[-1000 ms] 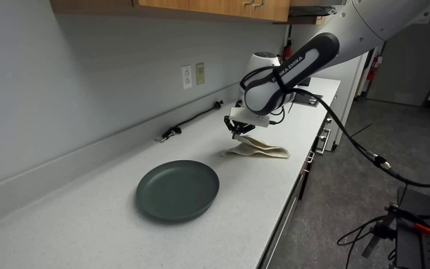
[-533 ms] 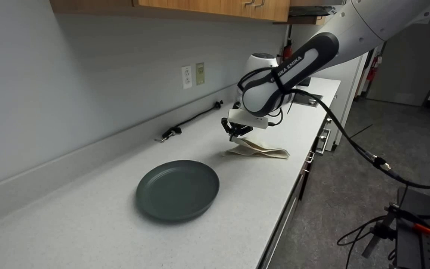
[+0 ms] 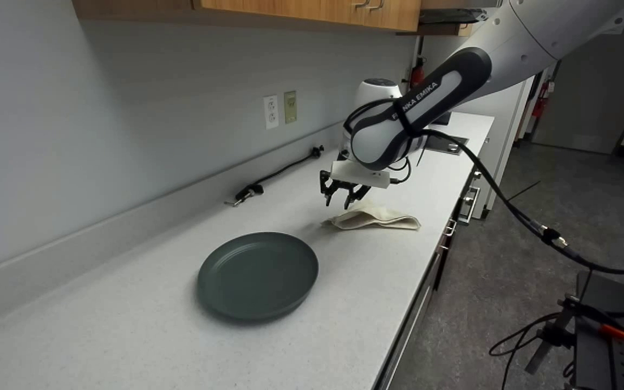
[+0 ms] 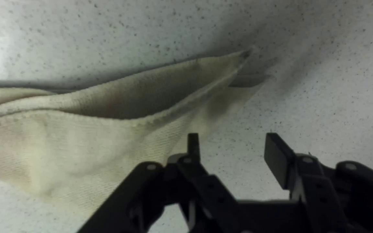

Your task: Fold the top right corner over the bottom left corner then fold the bottom right corner over the top left corner

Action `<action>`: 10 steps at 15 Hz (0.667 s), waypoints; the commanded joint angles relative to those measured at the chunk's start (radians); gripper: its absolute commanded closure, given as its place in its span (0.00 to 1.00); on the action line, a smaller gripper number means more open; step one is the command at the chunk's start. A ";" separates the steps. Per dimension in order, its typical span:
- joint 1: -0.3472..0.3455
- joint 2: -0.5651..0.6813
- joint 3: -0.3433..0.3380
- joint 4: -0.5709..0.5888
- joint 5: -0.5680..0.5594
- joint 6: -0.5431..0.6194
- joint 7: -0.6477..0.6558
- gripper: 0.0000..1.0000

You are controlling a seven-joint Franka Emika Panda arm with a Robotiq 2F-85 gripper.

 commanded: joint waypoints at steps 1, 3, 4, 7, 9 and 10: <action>0.005 -0.008 -0.005 0.018 0.023 -0.034 -0.054 0.13; 0.015 -0.023 -0.021 0.011 0.010 -0.039 -0.061 0.01; 0.015 -0.030 -0.023 0.007 0.009 -0.045 -0.068 0.00; 0.032 -0.055 -0.053 -0.019 -0.012 -0.066 -0.068 0.00; 0.038 -0.082 -0.067 -0.046 -0.031 -0.095 -0.086 0.00; 0.032 -0.100 -0.064 -0.059 -0.038 -0.122 -0.114 0.00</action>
